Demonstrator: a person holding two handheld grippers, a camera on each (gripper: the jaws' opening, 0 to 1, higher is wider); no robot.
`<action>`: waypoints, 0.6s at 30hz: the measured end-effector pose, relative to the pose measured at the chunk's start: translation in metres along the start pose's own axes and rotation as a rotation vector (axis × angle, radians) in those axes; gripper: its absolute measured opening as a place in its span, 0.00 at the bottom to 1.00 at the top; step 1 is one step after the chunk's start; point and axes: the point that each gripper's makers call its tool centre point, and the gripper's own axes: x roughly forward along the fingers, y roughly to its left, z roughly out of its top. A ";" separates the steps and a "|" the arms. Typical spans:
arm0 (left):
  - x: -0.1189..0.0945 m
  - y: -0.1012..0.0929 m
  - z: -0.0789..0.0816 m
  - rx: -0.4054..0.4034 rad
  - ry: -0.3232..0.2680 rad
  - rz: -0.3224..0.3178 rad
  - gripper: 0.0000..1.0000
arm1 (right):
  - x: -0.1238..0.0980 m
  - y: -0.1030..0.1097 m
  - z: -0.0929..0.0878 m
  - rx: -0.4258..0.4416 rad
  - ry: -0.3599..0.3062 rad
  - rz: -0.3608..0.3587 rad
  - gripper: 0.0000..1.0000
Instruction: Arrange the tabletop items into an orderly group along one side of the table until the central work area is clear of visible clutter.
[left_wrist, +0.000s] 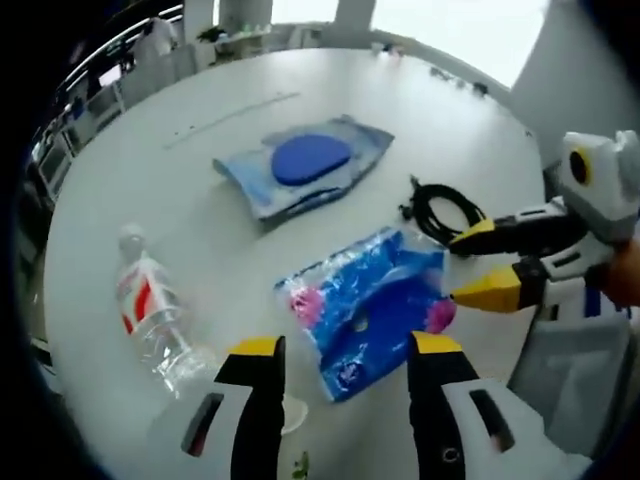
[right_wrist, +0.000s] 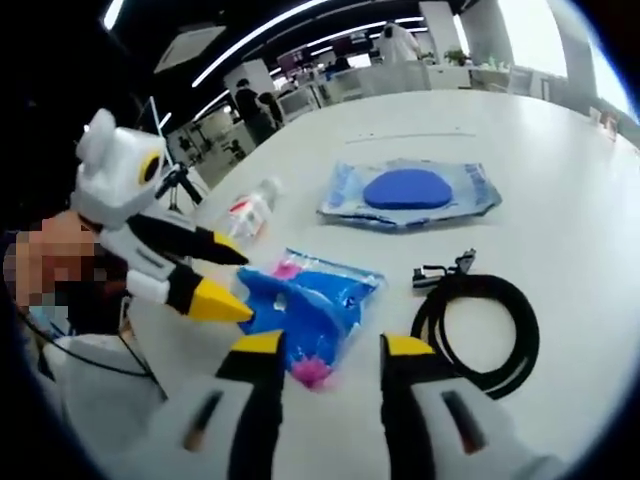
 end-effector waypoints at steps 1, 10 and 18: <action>0.001 -0.001 -0.001 0.002 0.005 -0.001 0.45 | 0.001 -0.001 -0.002 0.003 0.011 -0.003 0.35; 0.008 0.002 -0.007 -0.012 0.040 0.007 0.39 | 0.009 -0.005 -0.008 0.026 0.026 -0.009 0.27; 0.011 0.005 -0.011 -0.019 0.060 0.014 0.33 | 0.012 -0.008 -0.011 0.015 0.046 -0.022 0.14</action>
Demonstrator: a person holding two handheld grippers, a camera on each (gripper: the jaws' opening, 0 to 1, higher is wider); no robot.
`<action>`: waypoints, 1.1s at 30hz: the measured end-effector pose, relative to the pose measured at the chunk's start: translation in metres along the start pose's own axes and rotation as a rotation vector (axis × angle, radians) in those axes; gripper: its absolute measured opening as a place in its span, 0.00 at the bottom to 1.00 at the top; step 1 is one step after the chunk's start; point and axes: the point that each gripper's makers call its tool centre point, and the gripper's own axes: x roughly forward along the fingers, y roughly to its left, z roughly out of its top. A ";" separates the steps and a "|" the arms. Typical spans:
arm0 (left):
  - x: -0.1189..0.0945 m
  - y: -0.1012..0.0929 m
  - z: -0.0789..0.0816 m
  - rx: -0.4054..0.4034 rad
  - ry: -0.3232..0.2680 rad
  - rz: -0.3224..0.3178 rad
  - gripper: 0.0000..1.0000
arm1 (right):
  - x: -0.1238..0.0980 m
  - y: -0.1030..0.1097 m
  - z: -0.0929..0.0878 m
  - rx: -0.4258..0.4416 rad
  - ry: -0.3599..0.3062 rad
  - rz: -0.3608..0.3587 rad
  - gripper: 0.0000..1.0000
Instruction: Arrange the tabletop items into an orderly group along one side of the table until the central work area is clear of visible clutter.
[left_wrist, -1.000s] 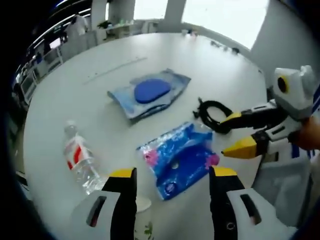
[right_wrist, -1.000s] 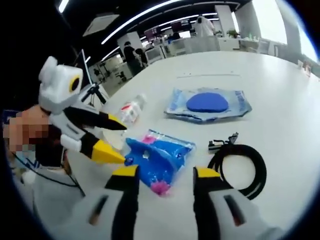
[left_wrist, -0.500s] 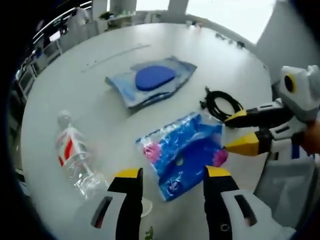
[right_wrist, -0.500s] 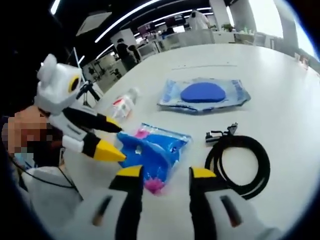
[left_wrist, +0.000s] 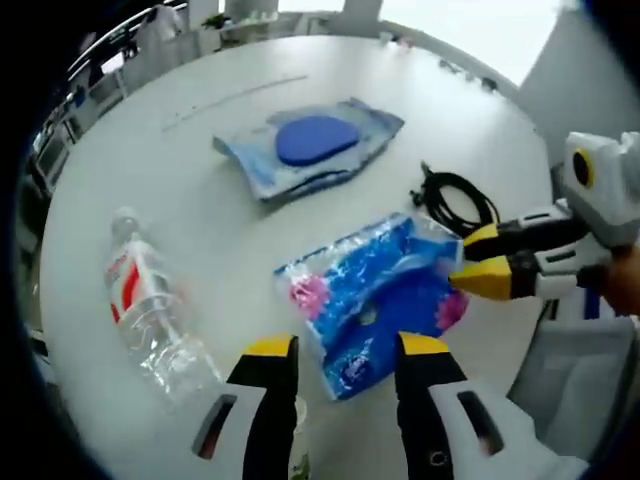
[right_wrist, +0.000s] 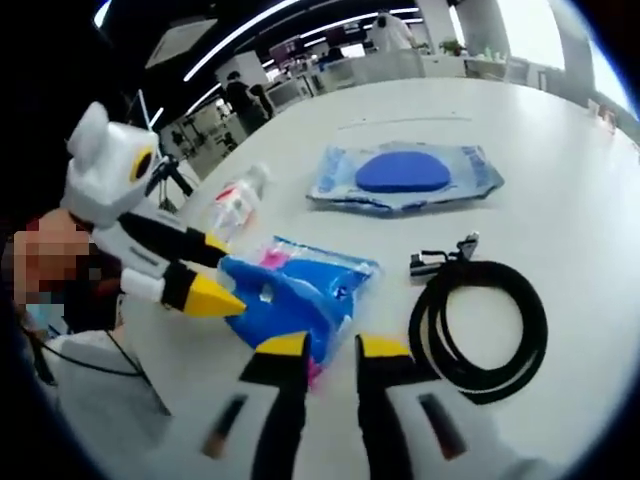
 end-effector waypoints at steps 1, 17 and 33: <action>0.000 0.001 -0.001 0.000 0.008 0.003 0.31 | 0.000 0.000 0.000 -0.001 0.002 0.000 0.13; 0.000 0.010 -0.004 0.004 0.017 0.028 0.08 | 0.000 -0.004 -0.003 -0.005 0.015 -0.022 0.00; -0.005 0.011 -0.004 -0.011 0.000 0.035 0.00 | -0.005 0.000 0.002 0.002 0.005 -0.006 0.00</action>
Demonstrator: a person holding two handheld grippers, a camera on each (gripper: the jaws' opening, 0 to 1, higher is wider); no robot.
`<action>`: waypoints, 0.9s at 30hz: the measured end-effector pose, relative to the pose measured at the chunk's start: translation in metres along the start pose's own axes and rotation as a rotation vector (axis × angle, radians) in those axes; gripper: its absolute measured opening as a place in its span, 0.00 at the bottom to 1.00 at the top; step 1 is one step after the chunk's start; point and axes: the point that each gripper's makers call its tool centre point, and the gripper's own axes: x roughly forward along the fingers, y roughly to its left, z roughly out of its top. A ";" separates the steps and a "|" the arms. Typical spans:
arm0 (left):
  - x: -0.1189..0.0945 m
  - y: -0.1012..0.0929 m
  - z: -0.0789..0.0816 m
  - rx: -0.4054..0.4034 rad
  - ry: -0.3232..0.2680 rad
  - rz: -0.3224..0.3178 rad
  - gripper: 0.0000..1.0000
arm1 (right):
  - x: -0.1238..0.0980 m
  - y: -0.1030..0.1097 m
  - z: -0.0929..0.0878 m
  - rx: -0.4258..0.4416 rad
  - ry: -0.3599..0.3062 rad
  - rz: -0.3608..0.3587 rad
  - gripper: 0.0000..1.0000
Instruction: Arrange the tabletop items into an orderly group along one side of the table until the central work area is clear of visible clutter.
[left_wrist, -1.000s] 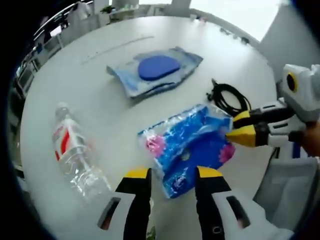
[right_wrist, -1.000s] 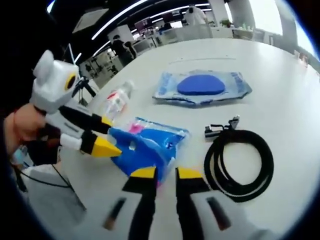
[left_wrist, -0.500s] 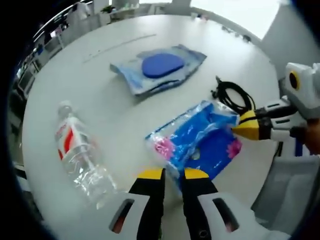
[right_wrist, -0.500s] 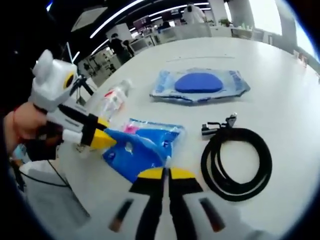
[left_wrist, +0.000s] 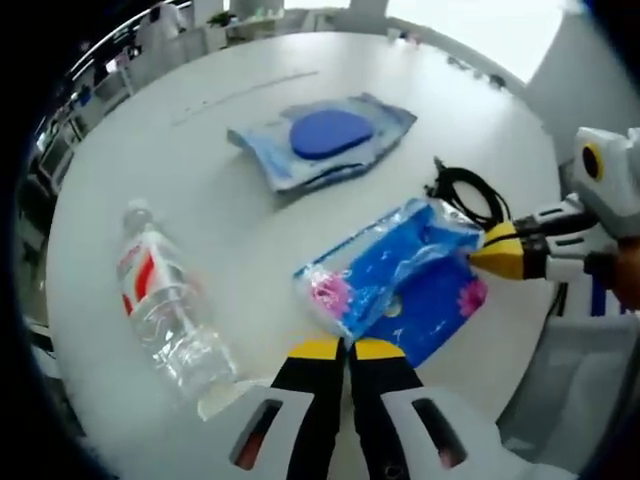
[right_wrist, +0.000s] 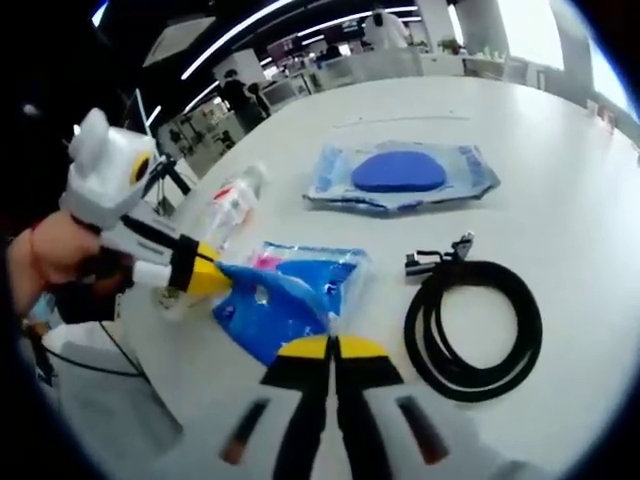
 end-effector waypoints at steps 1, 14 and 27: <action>-0.001 0.000 0.000 0.000 -0.005 0.003 0.00 | -0.001 0.001 0.001 0.003 -0.002 0.002 0.00; -0.016 -0.003 0.012 -0.015 -0.053 0.000 0.00 | -0.017 0.004 0.017 0.016 -0.035 0.026 0.00; -0.030 -0.013 0.026 -0.015 -0.097 -0.009 0.00 | -0.034 0.001 0.030 0.028 -0.074 0.028 0.00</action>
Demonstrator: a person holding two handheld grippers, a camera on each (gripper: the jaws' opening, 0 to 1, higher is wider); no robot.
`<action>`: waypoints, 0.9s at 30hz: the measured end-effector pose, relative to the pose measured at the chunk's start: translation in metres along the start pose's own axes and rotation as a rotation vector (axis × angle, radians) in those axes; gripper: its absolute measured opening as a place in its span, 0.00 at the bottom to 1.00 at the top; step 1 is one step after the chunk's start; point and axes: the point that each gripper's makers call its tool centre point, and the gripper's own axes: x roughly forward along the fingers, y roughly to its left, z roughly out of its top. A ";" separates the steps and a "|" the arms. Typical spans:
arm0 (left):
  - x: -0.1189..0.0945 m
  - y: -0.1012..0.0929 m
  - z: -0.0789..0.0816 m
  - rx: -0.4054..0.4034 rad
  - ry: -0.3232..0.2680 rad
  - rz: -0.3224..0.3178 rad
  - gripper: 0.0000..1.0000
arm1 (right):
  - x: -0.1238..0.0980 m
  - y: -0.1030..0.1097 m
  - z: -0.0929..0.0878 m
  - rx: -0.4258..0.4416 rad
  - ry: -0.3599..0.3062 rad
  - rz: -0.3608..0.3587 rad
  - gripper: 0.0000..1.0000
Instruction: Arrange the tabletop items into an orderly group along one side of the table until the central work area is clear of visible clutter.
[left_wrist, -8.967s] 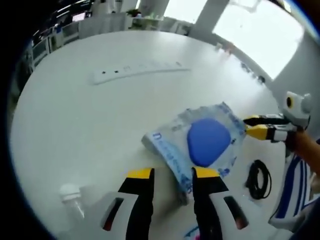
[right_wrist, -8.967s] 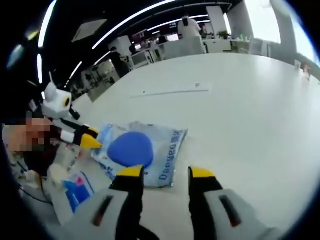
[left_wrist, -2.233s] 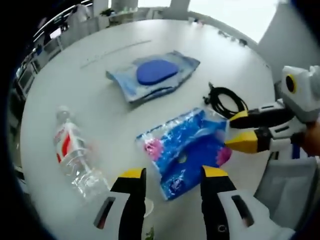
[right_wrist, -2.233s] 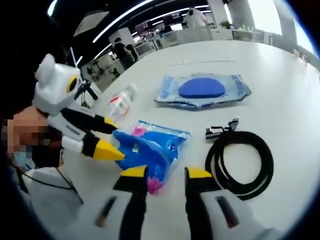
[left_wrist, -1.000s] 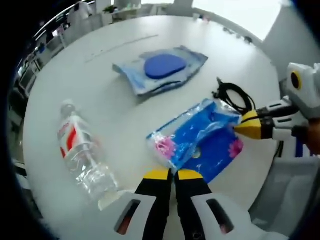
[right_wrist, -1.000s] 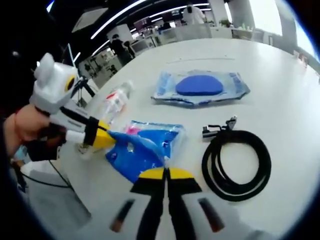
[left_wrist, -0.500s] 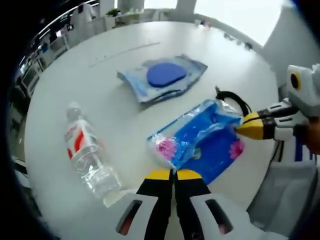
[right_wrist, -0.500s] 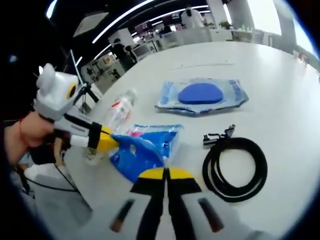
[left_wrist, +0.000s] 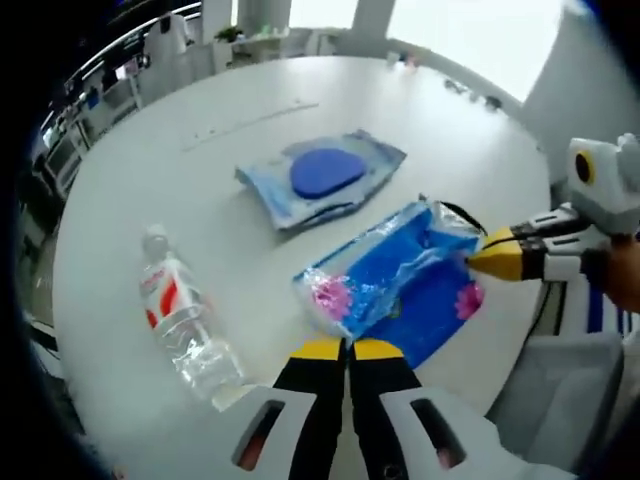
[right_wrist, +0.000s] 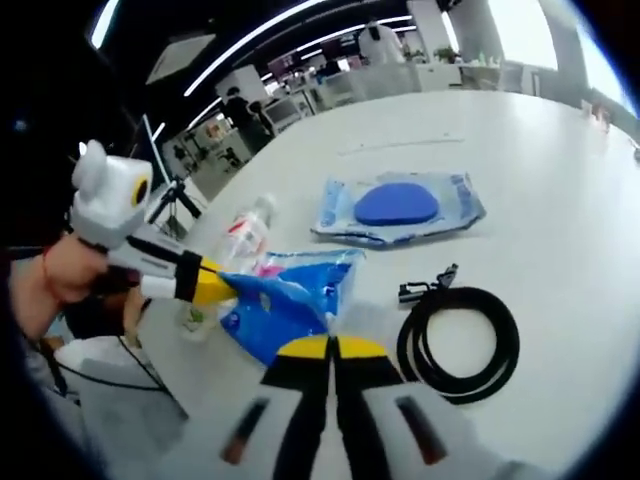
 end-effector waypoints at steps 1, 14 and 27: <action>-0.001 -0.001 0.002 -0.002 -0.005 -0.001 0.00 | -0.002 -0.001 0.002 -0.003 -0.005 -0.001 0.00; -0.021 -0.020 0.040 0.011 -0.091 -0.024 0.00 | -0.032 -0.011 0.037 -0.043 -0.068 -0.009 0.00; -0.040 -0.044 0.084 0.023 -0.184 -0.063 0.00 | -0.064 -0.027 0.071 -0.033 -0.127 -0.008 0.00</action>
